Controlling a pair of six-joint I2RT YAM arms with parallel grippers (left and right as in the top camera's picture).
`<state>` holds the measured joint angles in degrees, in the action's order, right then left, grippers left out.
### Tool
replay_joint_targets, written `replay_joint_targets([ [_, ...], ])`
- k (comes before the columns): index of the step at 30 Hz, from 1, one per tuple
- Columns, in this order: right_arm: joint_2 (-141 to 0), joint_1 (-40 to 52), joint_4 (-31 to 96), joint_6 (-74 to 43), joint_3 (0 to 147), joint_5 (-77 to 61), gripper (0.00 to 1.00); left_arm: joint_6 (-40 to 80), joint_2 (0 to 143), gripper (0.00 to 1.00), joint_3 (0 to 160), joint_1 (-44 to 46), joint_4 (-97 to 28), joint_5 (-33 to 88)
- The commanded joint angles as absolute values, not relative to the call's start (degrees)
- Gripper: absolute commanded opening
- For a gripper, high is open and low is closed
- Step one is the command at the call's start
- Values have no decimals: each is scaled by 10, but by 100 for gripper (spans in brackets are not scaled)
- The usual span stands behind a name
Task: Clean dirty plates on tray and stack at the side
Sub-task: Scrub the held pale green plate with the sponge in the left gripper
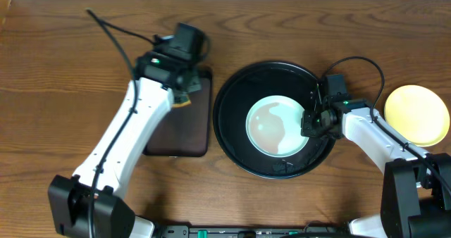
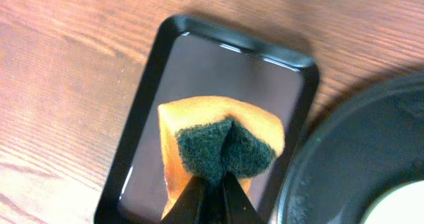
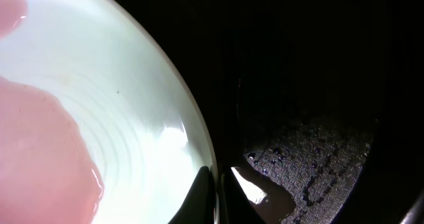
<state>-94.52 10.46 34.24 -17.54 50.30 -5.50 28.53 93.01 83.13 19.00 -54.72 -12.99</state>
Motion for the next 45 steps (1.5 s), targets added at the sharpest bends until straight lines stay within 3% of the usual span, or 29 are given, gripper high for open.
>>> replay_joint_targets([
  [1, -948, 102, 345, -158, 501, -20, 1, 194, 945, 7, 759, 149, -497, -4],
  [5, -948, 102, 345, -158, 501, -20, 1, 147, 945, 7, 722, 172, -429, 126],
  [9, -948, 102, 347, -158, 501, -20, 1, 171, 945, 7, 722, 241, -362, 131],
  [20, -948, 102, 350, -159, 501, -20, 1, 216, 1049, 8, 722, 445, -199, -27],
  [27, -948, 102, 353, -163, 501, -20, 1, 217, 1120, 7, 722, 461, -187, -73],
  [32, -948, 102, 353, -163, 501, -20, 1, 122, 1165, 8, 722, 461, -216, -181],
  [45, -948, 102, 347, -169, 501, -20, 1, 31, 1079, 7, 723, 460, -217, -262],
])
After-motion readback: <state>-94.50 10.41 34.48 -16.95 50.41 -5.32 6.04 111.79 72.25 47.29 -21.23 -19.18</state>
